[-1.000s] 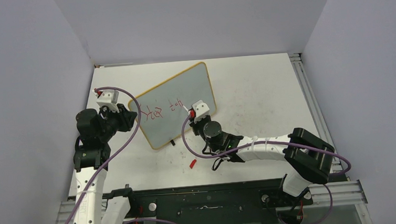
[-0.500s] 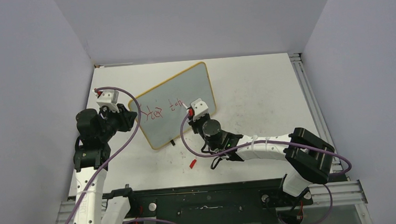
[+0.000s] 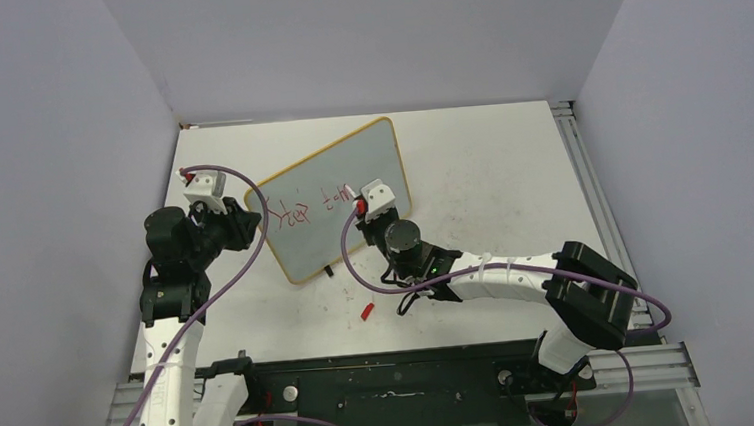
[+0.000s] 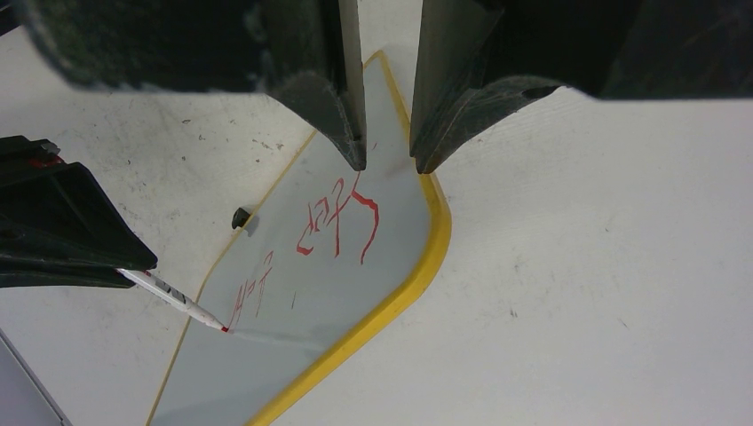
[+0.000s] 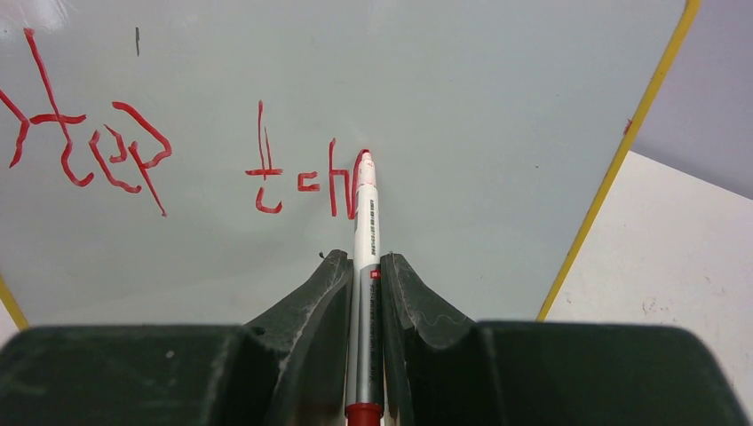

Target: Write a sentence on the whiteboard

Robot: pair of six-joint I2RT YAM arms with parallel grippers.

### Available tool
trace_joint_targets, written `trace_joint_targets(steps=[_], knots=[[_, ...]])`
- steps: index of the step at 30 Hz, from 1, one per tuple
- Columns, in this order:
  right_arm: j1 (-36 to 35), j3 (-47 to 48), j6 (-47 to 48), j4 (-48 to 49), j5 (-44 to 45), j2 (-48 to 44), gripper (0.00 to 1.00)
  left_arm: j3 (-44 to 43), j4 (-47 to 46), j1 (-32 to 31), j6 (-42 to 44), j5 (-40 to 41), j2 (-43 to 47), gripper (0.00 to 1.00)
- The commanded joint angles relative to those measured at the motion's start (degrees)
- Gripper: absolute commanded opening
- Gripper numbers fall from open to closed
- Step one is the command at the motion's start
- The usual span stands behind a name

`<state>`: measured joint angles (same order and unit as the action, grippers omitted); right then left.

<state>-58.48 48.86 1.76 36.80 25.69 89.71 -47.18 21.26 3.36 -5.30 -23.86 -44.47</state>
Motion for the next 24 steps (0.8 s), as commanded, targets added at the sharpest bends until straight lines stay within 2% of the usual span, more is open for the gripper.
trace_joint_targets(steps=[1, 12, 24], knots=[[0.4, 2.4, 0.5, 2.2, 0.2, -0.3, 0.05, -0.4, -1.0, 0.0, 0.3, -0.6, 0.7, 0.23], [-0.5, 0.9, 0.7, 2.3, -3.7, -5.1, 0.05, -0.1, -1.1, 0.0, 0.1, -0.4, 1.0, 0.24], [-0.2, -1.2, -1.3, -1.9, -6.4, -12.6, 0.05, 0.0, -1.1, 0.2, 0.1, -0.2, 0.8, 0.24]])
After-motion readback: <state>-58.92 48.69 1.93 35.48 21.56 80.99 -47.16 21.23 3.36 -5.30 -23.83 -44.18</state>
